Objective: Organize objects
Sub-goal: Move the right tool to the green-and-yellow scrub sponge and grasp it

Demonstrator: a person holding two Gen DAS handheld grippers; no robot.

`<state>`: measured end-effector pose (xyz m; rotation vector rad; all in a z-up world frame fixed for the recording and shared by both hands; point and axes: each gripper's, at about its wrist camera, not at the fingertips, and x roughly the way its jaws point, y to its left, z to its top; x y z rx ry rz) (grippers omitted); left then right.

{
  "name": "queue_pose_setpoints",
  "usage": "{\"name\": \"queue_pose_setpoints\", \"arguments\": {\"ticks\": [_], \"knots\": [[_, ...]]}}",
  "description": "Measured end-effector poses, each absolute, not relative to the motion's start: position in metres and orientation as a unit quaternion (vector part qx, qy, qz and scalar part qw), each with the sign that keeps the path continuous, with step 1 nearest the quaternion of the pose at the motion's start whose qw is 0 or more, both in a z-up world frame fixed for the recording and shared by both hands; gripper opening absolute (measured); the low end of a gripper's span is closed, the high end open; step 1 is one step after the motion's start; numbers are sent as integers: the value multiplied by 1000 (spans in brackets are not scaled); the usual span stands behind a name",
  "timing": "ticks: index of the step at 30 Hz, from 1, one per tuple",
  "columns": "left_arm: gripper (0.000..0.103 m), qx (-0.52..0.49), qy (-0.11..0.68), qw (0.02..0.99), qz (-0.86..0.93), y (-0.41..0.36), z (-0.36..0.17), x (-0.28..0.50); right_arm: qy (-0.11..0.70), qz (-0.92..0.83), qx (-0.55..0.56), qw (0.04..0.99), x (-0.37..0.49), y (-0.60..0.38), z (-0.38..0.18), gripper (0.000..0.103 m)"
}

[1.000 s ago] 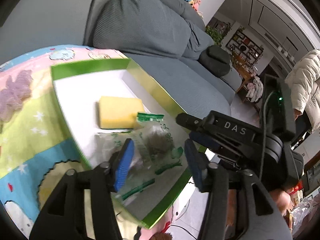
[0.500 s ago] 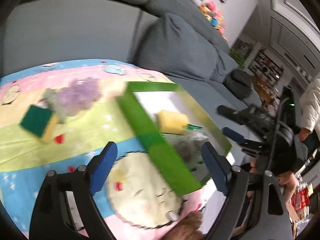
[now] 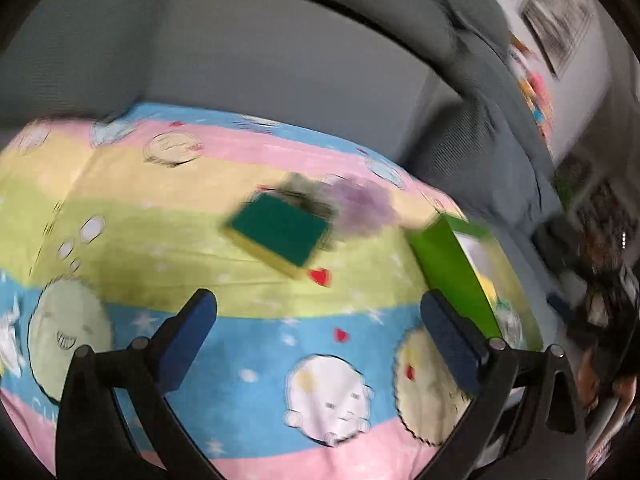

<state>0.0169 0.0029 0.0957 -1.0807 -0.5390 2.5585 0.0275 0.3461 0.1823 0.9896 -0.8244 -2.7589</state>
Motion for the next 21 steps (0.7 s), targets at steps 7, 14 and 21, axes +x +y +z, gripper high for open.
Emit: {"name": "queue_pose_setpoints", "arguments": {"ticks": [7,14,21], "knots": [[102,-408,-262,78,871,-50,58,8,-248,-895,352,115,1,296,172,86],[102,-407,-246,63,878,-54,63,20,-253,-853,426,164,-41,232,134,76],[102,-417,-244,62,873,-56,60,18,-162,-851,485,121,-87,172,114,49]]}}
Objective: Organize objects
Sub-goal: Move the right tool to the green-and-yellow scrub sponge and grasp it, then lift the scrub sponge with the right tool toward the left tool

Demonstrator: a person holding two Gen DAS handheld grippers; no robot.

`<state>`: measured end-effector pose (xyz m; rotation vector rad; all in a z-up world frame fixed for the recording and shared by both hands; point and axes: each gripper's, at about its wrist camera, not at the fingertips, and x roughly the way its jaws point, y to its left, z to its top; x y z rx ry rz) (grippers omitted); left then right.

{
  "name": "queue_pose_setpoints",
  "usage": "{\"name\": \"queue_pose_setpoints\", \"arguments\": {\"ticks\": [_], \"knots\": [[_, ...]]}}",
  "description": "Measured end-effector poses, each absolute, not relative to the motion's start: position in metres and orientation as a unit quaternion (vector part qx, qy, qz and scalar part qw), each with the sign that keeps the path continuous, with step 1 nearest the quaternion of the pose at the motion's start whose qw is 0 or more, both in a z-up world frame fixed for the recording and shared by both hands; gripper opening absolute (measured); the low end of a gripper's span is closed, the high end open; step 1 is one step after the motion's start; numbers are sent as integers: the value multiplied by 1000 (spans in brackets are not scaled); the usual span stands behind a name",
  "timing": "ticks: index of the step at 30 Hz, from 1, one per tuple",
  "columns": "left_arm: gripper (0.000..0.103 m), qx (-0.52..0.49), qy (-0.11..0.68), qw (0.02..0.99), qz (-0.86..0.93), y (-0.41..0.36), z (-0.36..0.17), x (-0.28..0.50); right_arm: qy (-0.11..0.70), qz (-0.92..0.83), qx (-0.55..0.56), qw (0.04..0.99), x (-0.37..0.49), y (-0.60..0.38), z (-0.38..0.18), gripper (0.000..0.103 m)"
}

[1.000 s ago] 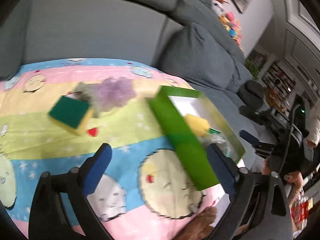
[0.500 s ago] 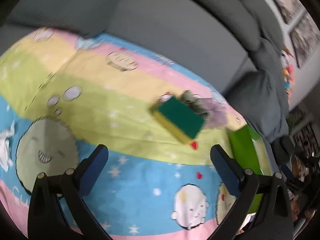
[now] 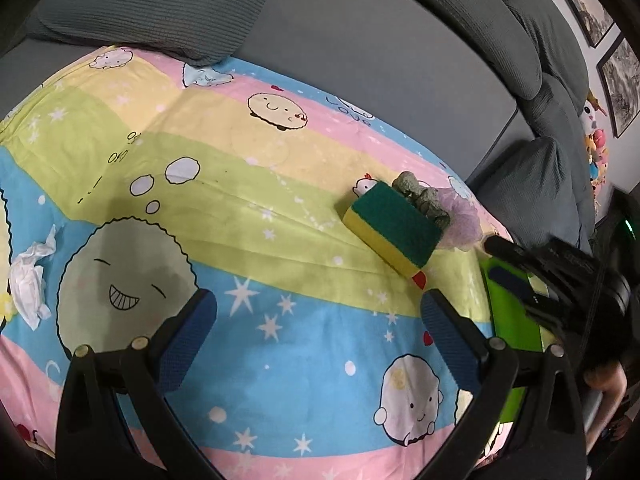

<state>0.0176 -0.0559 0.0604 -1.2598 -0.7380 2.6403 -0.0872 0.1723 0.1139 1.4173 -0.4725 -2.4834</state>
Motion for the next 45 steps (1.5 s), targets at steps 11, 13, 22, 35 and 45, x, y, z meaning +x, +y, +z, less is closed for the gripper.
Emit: {"name": "queue_pose_setpoints", "arguments": {"ticks": [11,13,22,35,45], "knots": [[102,-422,-242,61,872,-55,60,18,-147,-830,523,126,-112,142,66,43],[102,-422,-241,64,872,-54,60,18,-134,-836,516,131,-111,138,66,41],[102,-423,-244,61,871,-57,60,19,-133,-839,505,153,-93,144,85,30],[102,-433,-250,69,863,-58,58,18,-151,-805,523,236,-47,171,104,29],[102,-458,-227,84,855,-39,52,17,-118,-798,547,223,-35,184,87,28]]}}
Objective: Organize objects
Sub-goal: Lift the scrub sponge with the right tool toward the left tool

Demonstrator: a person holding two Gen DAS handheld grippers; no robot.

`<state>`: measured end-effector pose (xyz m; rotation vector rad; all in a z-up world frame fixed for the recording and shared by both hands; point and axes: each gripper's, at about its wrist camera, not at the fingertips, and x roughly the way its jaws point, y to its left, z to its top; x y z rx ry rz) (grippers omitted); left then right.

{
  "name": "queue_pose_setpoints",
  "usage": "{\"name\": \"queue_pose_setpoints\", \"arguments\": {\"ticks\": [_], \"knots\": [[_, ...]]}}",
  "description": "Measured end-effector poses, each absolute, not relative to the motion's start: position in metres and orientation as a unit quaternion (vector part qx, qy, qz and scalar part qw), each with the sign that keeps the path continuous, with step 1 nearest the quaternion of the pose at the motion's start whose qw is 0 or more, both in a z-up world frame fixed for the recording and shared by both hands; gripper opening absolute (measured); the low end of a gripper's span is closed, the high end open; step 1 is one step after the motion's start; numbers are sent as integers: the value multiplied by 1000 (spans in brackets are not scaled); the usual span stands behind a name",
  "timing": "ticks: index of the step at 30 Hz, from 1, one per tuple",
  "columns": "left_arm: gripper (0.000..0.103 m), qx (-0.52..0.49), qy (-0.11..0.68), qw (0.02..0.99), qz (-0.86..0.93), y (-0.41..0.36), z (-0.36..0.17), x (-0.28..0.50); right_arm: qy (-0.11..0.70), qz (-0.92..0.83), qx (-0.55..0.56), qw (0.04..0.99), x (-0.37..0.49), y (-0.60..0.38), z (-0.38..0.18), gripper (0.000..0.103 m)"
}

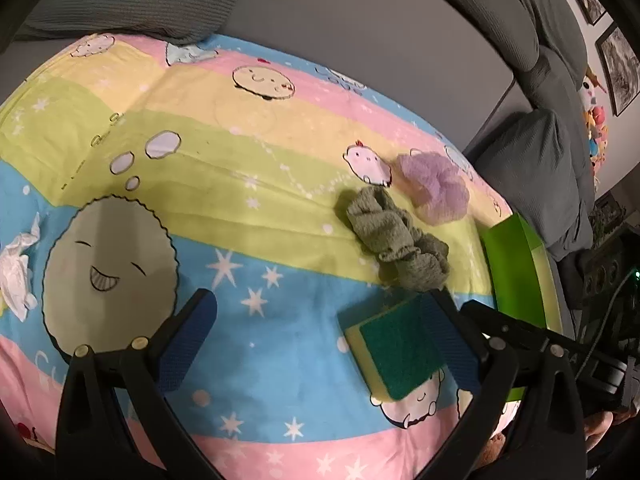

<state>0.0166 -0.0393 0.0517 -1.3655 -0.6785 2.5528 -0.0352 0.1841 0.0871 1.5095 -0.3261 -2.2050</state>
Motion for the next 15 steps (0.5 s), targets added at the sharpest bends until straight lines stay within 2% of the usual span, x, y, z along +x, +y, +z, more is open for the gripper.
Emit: {"name": "queue_pose_setpoints", "arguments": {"ticks": [5,10,15], "knots": [[102,-479,-227,105,841,-27,47,18,-115,-806,547,195,-37,194,86,29],[102,-502,-215,121,829,-11,43,18,-148,-793,555,202,-39,207,83,29],[101,-534,-205,139,809,5,35,17,-157,-788,551,225,-40,203,81,41]]}}
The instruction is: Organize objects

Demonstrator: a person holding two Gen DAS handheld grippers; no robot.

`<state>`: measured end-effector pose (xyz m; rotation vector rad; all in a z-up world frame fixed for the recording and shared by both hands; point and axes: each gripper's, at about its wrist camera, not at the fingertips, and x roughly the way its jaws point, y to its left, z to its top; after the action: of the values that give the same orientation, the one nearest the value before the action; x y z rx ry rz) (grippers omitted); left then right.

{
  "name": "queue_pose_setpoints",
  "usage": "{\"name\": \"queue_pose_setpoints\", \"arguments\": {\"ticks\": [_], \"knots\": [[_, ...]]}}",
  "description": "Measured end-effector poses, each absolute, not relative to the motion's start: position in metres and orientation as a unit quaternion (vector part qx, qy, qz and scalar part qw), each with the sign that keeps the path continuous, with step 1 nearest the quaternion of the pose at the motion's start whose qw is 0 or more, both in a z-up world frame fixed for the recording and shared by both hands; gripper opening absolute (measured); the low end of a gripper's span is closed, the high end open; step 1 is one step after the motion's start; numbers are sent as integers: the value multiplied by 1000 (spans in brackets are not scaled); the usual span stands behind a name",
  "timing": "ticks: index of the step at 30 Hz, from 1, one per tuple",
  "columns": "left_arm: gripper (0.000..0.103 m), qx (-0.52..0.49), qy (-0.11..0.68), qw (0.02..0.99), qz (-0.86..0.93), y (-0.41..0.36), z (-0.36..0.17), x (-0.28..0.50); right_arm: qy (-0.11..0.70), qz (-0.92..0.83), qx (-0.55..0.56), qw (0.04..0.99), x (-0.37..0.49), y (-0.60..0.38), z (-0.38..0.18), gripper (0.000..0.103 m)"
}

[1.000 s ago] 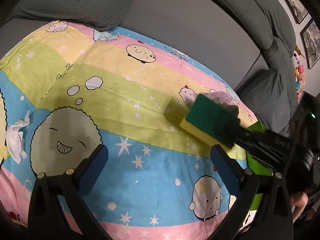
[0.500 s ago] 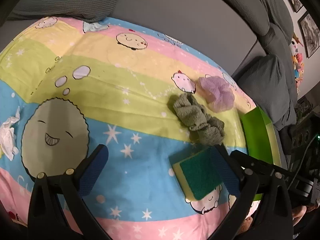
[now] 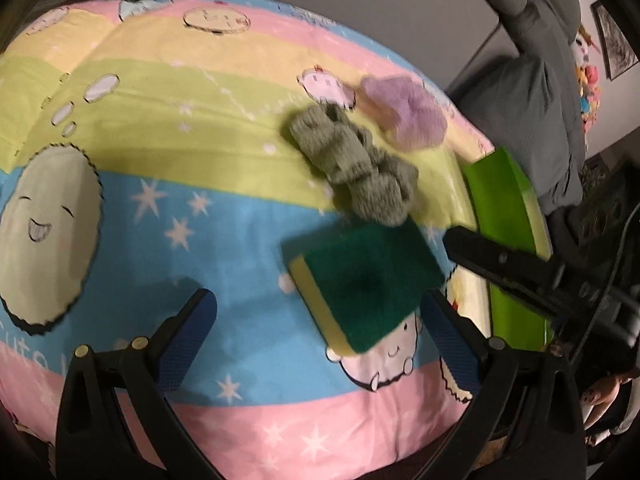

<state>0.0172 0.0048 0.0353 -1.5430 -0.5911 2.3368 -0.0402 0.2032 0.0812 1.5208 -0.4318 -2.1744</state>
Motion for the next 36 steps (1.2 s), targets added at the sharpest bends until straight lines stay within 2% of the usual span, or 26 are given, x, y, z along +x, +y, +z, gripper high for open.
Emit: {"name": "queue_pose_setpoints", "arguments": {"ticks": [2,5,7,9,27,36], "knots": [[99,-537,-202,146,806,10,33,18,-151,-782,560,226,-41,197,77,42],[83,-537,-199,160,804,18,30,18,-142,-770,583,219,-44,191,66,42],[68,-539,-202,165,801,21,28,20,-125,-770,587,219,-42,187,65,42],[59,-535,-206,180,799,24,30,22,-112,-770,582,233,-35,180,69,42],[60,-478,-173,249,824,48,73,47,-87,-830,501,228,14,207,127,42],[59,-542,-171,228,790,50,37,33,-87,-793,562,219,-2,204,90,42]]}}
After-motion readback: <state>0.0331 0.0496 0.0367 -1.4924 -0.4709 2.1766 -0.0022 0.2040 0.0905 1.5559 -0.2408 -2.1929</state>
